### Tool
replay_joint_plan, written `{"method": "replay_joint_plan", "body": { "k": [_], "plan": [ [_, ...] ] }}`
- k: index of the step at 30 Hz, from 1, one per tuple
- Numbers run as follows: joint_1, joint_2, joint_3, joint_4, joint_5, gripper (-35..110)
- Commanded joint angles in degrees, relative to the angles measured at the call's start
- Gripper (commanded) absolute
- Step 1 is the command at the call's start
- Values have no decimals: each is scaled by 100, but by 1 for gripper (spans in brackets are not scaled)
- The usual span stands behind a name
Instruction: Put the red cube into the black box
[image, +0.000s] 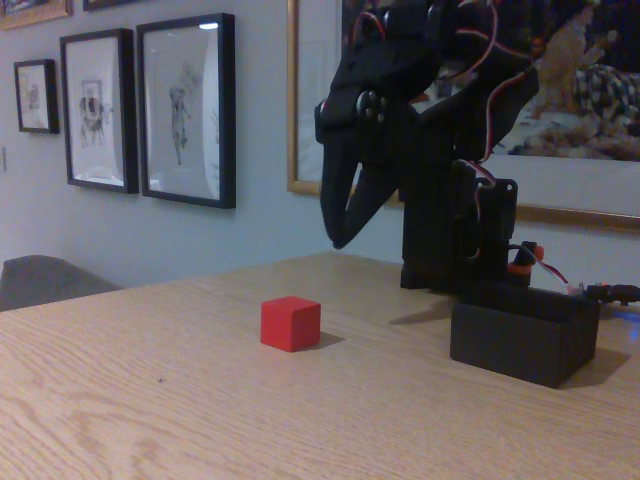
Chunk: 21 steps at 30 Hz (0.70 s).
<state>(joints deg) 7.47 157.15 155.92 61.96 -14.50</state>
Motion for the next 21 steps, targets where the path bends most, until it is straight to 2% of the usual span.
{"method": "replay_joint_plan", "body": {
  "k": [1, 9, 16, 21],
  "plan": [
    [0, 246, 44, 97, 62, -21],
    [211, 26, 18, 0, 114, -15],
    [281, -606, -220, -105, 53, -3],
    [97, -1020, -255, -264, 26, -2]
  ]
}}
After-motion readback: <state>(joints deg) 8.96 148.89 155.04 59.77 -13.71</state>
